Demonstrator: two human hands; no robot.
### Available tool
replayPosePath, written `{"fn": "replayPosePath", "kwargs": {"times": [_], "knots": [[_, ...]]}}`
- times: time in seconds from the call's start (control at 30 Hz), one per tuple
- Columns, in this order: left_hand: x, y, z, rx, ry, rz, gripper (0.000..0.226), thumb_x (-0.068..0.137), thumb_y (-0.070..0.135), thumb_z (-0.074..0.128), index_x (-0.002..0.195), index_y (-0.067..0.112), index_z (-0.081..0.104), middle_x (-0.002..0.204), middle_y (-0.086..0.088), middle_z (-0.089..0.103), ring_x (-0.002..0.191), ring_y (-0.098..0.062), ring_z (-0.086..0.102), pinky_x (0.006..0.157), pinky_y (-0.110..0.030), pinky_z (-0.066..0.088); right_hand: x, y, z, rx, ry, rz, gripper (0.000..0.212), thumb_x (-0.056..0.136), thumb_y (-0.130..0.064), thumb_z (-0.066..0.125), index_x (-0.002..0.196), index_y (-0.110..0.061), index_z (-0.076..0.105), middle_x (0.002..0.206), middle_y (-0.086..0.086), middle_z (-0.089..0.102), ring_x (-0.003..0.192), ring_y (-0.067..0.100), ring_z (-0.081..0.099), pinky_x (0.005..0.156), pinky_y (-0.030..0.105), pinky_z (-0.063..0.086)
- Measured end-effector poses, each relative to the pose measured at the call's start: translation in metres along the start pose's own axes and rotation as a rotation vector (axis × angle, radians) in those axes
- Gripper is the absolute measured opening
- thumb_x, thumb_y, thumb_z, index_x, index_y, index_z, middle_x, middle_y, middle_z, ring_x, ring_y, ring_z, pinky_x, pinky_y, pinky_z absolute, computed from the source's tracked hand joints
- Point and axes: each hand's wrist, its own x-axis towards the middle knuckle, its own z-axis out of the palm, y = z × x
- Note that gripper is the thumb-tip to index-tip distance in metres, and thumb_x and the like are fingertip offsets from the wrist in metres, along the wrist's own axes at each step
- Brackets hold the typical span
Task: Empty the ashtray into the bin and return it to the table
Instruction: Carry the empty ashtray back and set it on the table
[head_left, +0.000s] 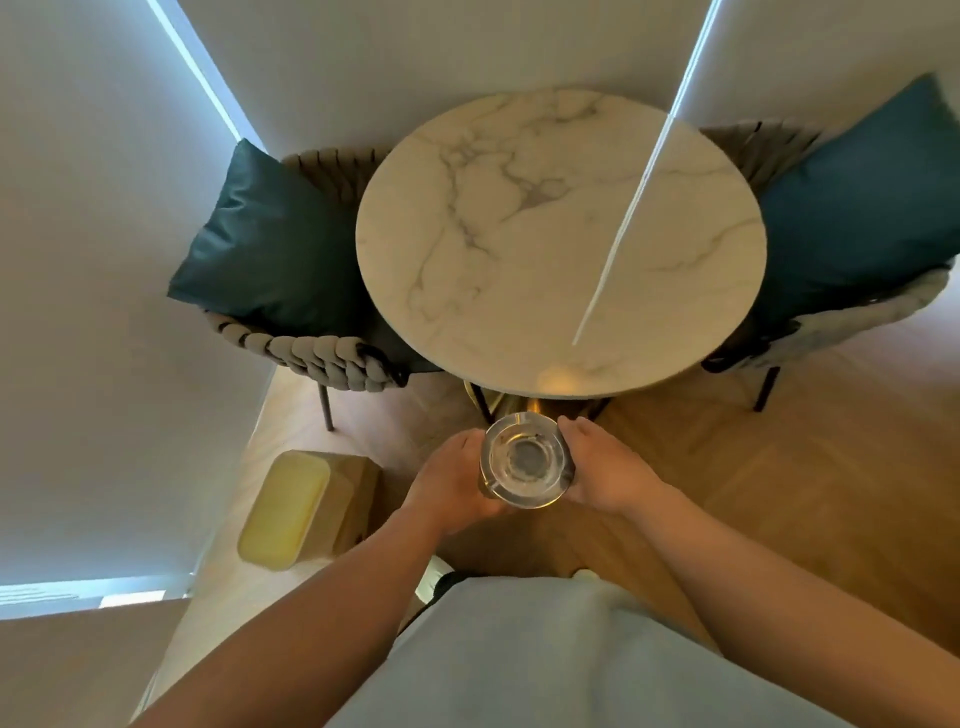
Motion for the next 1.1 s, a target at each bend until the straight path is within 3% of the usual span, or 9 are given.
{"fn": "replayPosePath", "kwargs": {"times": [0.27, 0.53, 0.73, 0.97, 1.1], "knots": [[0.009, 0.078, 0.061, 0.015, -0.036, 0.027, 0.081, 0.062, 0.057, 0.082, 0.131, 0.035, 0.046, 0.13, 0.011, 0.056, 0.119, -0.009, 0.051, 0.104, -0.041, 0.045, -0.067, 0.076, -0.021, 0.032, 0.049, 0.057, 0.062, 0.071, -0.04, 0.085, 0.12, -0.027, 0.049, 0.11, -0.006, 0.054, 0.098, 0.012, 0.053, 0.086, 0.034, 0.054], [0.026, 0.098, 0.067, 0.051, -0.058, 0.029, 0.089, 0.057, 0.053, 0.087, 0.133, 0.034, 0.045, 0.133, 0.01, 0.055, 0.124, -0.012, 0.049, 0.106, -0.038, 0.042, -0.068, 0.101, -0.03, 0.056, 0.066, 0.044, 0.056, 0.07, -0.037, 0.085, 0.112, -0.031, 0.049, 0.103, -0.009, 0.053, 0.091, 0.01, 0.051, 0.081, 0.029, 0.052], [0.062, 0.096, 0.052, 0.034, -0.083, 0.031, 0.087, 0.052, 0.054, 0.085, 0.128, 0.03, 0.048, 0.128, 0.007, 0.057, 0.12, -0.015, 0.051, 0.101, -0.041, 0.046, -0.035, 0.109, -0.047, 0.05, 0.033, 0.046, 0.057, 0.068, -0.038, 0.084, 0.111, -0.026, 0.048, 0.104, -0.005, 0.051, 0.093, 0.014, 0.053, 0.081, 0.036, 0.053], [0.142, 0.083, 0.021, 0.028, -0.074, 0.068, 0.089, 0.056, 0.048, 0.089, 0.133, 0.026, 0.049, 0.133, 0.004, 0.056, 0.123, -0.016, 0.049, 0.1, -0.033, 0.04, 0.041, 0.124, -0.082, 0.021, 0.013, 0.073, 0.077, 0.07, -0.042, 0.083, 0.132, -0.018, 0.043, 0.12, 0.003, 0.053, 0.109, 0.022, 0.055, 0.089, 0.041, 0.053], [0.202, 0.07, -0.011, 0.037, -0.064, 0.058, 0.091, 0.055, 0.052, 0.088, 0.133, 0.027, 0.048, 0.134, 0.005, 0.056, 0.123, -0.016, 0.05, 0.103, -0.036, 0.043, 0.1, 0.125, -0.109, 0.029, 0.028, 0.105, 0.078, 0.071, -0.038, 0.083, 0.134, -0.019, 0.041, 0.125, 0.002, 0.053, 0.111, 0.022, 0.055, 0.09, 0.043, 0.054]]}}
